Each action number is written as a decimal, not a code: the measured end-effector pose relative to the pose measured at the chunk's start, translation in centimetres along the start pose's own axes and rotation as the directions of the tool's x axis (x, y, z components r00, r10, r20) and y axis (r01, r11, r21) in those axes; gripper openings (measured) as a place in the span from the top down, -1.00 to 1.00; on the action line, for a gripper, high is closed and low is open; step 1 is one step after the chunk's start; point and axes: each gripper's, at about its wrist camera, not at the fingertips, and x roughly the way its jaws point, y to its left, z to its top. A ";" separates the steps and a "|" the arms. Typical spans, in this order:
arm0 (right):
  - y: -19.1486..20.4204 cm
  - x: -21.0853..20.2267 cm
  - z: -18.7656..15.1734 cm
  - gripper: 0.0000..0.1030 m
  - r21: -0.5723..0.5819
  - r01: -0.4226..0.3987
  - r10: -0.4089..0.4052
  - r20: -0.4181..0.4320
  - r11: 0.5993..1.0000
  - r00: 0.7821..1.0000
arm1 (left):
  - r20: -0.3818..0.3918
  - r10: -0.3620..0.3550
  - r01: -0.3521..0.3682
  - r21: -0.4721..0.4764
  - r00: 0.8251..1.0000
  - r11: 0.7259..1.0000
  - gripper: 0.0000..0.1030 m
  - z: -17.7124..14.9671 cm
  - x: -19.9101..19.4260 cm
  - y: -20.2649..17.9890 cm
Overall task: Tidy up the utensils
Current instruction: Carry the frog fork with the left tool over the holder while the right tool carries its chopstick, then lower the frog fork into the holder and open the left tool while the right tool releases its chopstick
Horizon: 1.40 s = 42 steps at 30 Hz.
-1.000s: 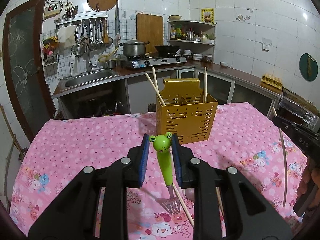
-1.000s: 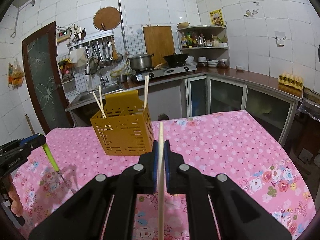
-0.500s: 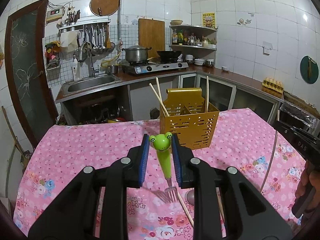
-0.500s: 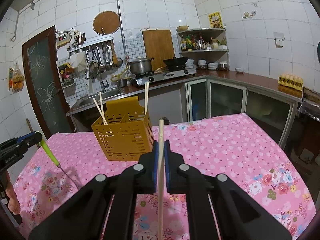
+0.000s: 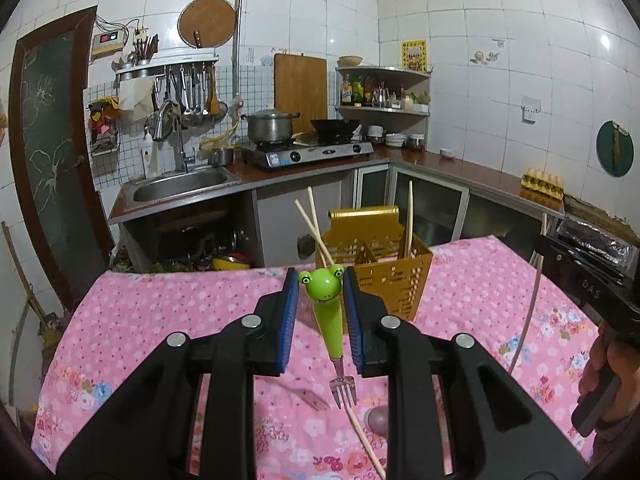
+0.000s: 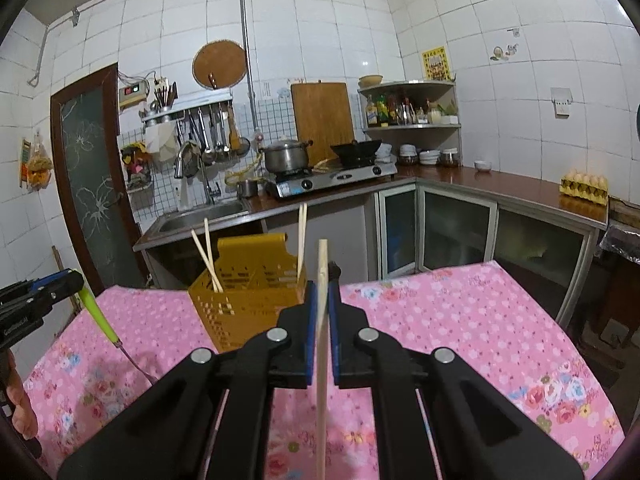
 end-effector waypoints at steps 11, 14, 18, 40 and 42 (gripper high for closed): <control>1.3 2.5 4.3 0.88 -0.025 -0.018 0.019 0.071 1.000 0.997 | 0.074 -0.006 0.005 0.015 0.997 1.000 0.58 4.8 1.3 -0.6; 1.8 3.5 5.5 0.89 -0.031 -0.025 0.027 0.088 0.999 0.996 | 0.090 -0.010 0.010 0.011 0.996 1.000 0.58 6.2 1.9 -0.6; 2.3 4.8 7.6 0.88 -0.031 -0.039 0.043 0.126 0.999 0.991 | 0.119 -0.016 0.015 0.013 0.993 1.000 0.58 7.8 2.5 -0.8; 4.8 14.1 9.9 0.89 -0.042 -0.060 0.067 0.211 0.997 0.975 | 0.125 0.007 -0.020 0.109 0.992 0.994 0.58 9.8 14.4 -1.9; 4.6 14.8 8.5 0.89 -0.058 -0.063 0.073 0.198 0.996 0.977 | 0.103 0.004 -0.015 0.107 0.995 0.994 0.58 8.8 15.3 -1.7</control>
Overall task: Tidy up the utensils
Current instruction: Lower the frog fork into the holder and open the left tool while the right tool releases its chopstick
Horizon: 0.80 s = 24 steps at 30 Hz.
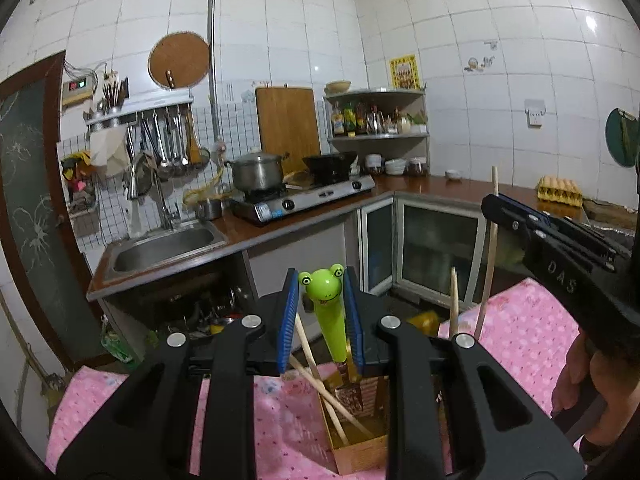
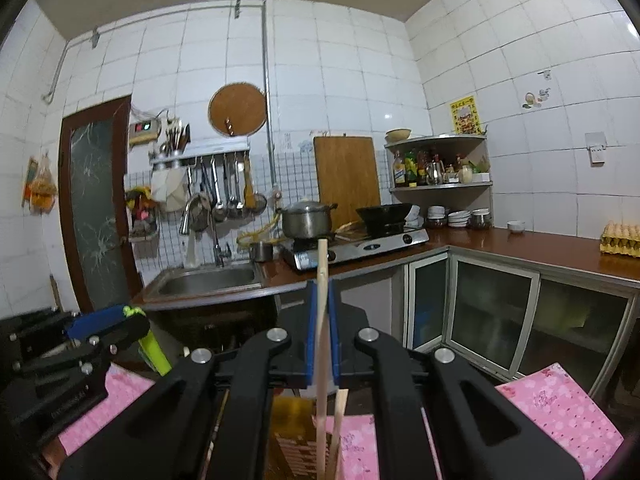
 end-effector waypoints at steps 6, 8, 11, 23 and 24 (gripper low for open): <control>-1.2 1.2 -4.0 0.89 0.014 -0.019 0.020 -0.080 1.000 0.997 | -0.052 -0.018 0.018 -0.010 0.998 1.000 0.58 -2.3 1.4 0.1; -1.5 1.5 -4.9 0.88 0.015 -0.021 0.022 -0.099 1.000 0.995 | -0.071 -0.019 0.018 -0.008 0.997 1.000 0.58 -3.1 1.9 0.0; -1.7 1.9 -5.8 0.88 0.020 -0.034 0.036 -0.128 0.999 0.991 | -0.096 -0.023 0.021 -0.013 0.995 1.000 0.58 -4.3 2.4 -0.1; -1.8 1.6 -6.8 0.86 0.021 -0.047 0.051 -0.206 0.999 0.977 | -0.151 -0.046 0.035 -0.076 0.987 0.997 0.14 -6.0 1.8 0.6; -2.0 1.2 -6.4 0.85 0.032 -0.049 0.054 -0.213 0.998 0.975 | -0.147 -0.047 0.035 -0.087 0.988 0.996 -0.05 -5.7 1.1 1.0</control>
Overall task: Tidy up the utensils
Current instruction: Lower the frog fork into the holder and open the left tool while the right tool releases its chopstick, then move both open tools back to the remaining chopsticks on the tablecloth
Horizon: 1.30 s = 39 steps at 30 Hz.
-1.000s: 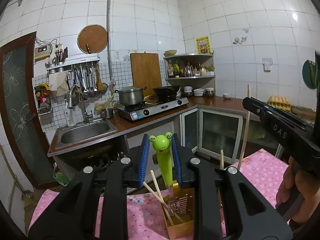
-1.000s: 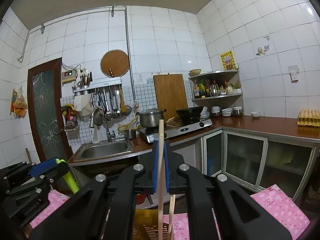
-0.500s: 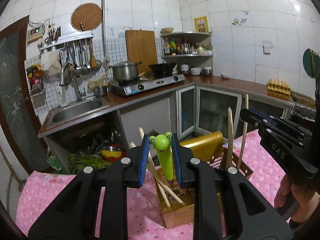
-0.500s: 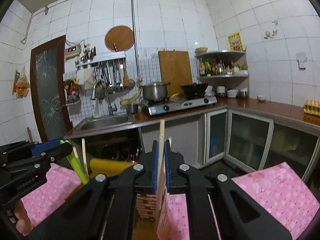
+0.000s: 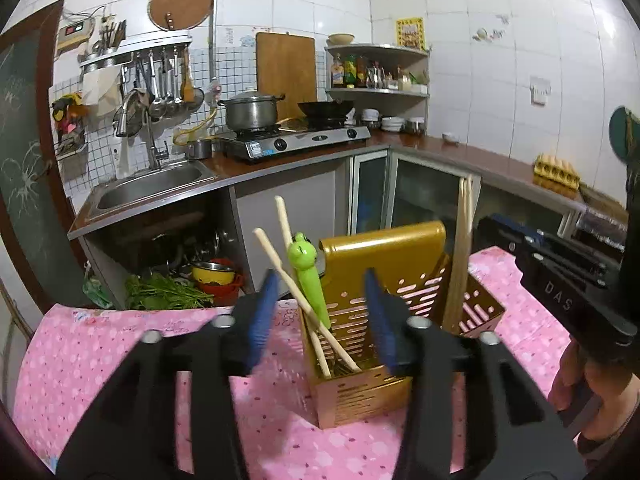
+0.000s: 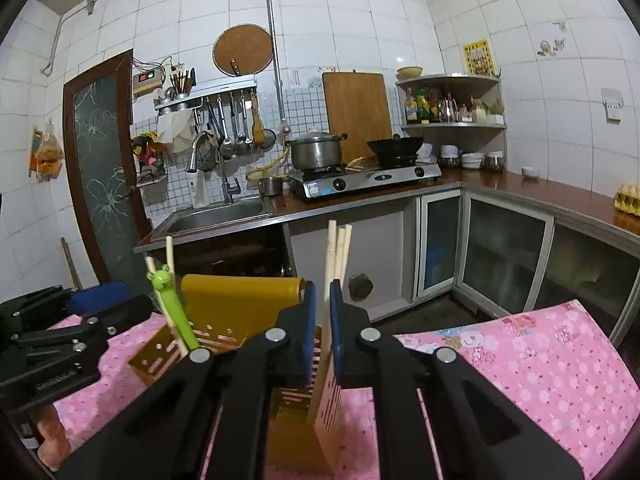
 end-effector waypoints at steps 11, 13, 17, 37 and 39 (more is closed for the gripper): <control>-1.3 -6.4 -1.3 0.06 0.032 0.095 -0.091 -0.123 0.995 0.988 | -0.158 0.003 -0.031 -0.169 0.987 0.985 -0.83 -2.6 -4.6 4.6; -1.5 -7.2 -2.6 0.06 0.035 0.108 -0.102 -0.157 0.993 0.982 | -0.200 0.016 -0.056 -0.194 0.980 0.979 -0.83 -4.0 -4.9 5.4; -1.2 -8.3 -6.1 0.06 0.042 0.121 -0.108 -0.236 0.992 0.966 | -0.262 0.028 -0.084 -0.205 0.965 0.975 -0.83 -6.9 -5.3 6.0; 5.6 -5.7 -16.3 0.22 -0.029 0.098 -0.100 -0.470 0.995 0.877 | -0.456 0.066 -0.167 -0.184 0.887 0.969 -0.84 -16.8 -5.1 6.0; 6.1 -5.4 -16.6 0.38 -0.052 0.100 -0.112 -0.489 0.994 0.865 | -0.458 0.065 -0.166 -0.185 0.887 0.969 -0.84 -16.9 -5.3 5.9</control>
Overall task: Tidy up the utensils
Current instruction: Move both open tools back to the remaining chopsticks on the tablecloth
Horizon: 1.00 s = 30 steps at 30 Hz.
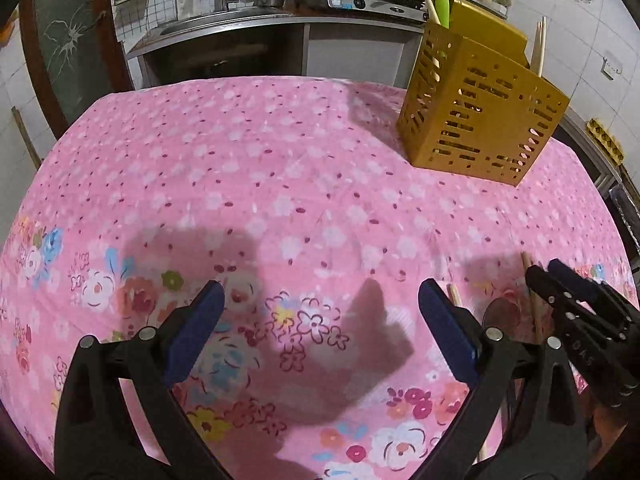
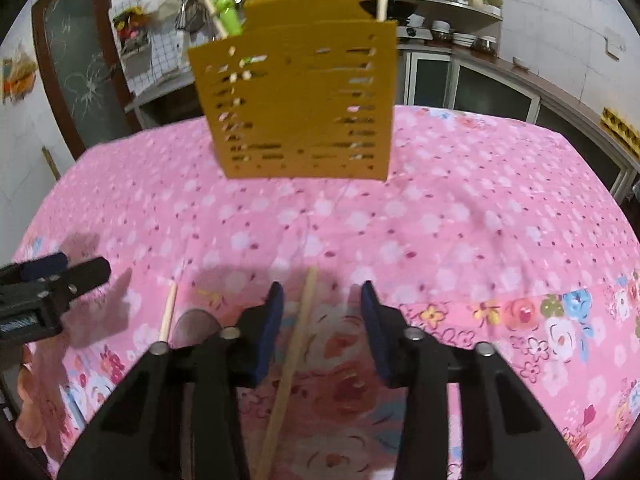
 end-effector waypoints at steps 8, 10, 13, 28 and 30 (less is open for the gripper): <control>-0.2 0.5 -0.1 0.82 0.015 -0.009 0.010 -0.022 1.000 1.000 | -0.014 -0.015 0.015 0.006 1.000 1.000 -0.83 -0.8 -0.1 -1.1; -0.4 0.5 -0.1 0.83 0.011 -0.018 0.018 -0.021 1.000 1.000 | -0.024 -0.025 0.025 0.011 0.999 1.000 -0.81 -1.0 0.0 -1.7; -0.7 0.4 0.1 0.84 0.004 -0.025 0.025 -0.020 1.000 0.999 | -0.040 -0.041 0.042 0.028 0.998 0.999 -0.67 -1.3 0.1 -2.7; -5.3 0.0 0.1 0.88 0.040 -0.011 0.012 -0.021 0.999 1.000 | -0.095 -0.076 0.084 0.084 0.993 0.993 0.05 -1.8 1.5 -6.9; -5.3 0.1 0.2 0.88 0.039 -0.010 0.011 -0.021 0.999 1.000 | -0.099 -0.072 0.081 0.085 0.992 0.993 0.28 -1.7 1.6 -7.1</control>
